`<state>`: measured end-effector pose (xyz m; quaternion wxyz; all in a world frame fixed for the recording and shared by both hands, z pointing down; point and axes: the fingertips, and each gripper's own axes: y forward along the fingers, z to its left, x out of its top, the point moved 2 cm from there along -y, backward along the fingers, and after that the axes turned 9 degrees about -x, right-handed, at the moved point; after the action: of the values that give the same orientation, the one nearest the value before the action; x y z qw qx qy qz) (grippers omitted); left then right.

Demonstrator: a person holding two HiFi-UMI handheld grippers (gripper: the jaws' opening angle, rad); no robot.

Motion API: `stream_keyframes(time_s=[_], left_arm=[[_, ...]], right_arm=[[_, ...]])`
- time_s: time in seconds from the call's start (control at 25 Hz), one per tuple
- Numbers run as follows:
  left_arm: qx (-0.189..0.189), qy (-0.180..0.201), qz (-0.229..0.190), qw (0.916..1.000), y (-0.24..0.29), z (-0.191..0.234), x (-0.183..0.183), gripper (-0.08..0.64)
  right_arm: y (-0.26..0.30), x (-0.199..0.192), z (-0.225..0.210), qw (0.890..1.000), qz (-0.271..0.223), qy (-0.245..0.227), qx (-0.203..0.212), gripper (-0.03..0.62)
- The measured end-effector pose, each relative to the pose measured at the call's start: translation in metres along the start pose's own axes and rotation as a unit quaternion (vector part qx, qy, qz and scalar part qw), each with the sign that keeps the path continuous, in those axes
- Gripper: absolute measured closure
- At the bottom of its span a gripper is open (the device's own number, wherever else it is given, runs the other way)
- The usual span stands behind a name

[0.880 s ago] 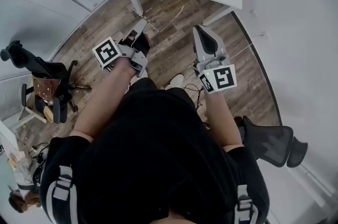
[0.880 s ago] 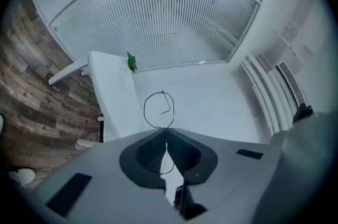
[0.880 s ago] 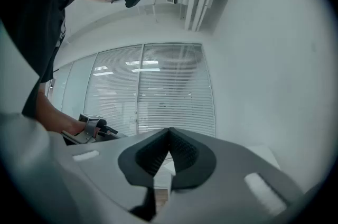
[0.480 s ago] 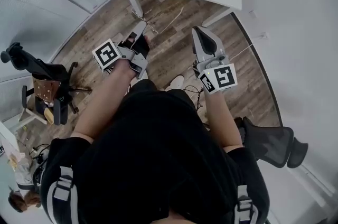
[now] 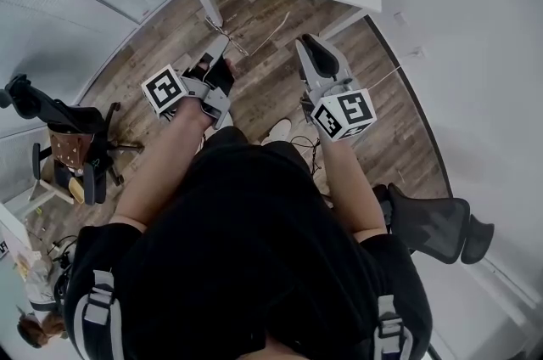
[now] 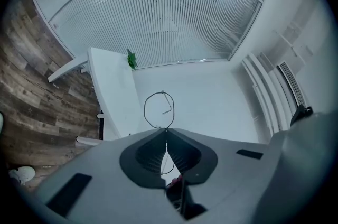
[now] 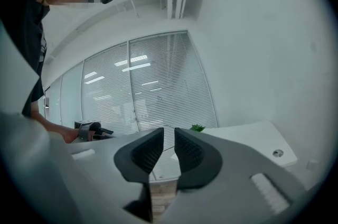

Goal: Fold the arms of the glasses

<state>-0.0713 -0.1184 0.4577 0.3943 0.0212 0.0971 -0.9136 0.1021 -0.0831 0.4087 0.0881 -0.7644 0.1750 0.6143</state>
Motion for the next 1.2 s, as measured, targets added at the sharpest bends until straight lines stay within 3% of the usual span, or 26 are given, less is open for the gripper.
stream_keyframes(time_s=[0.36,1.2], left_arm=[[-0.003,-0.004,0.008,1.0000,0.000,0.002,-0.002,0.548],[-0.008,-0.010,0.018,0.9998,-0.001,-0.003,-0.008,0.548]], right_arm=[[0.020,-0.016,-0.007,0.995,0.049,0.088,-0.015,0.457],[0.037,-0.033,-0.002,0.987,0.090,0.129,-0.025,0.430]])
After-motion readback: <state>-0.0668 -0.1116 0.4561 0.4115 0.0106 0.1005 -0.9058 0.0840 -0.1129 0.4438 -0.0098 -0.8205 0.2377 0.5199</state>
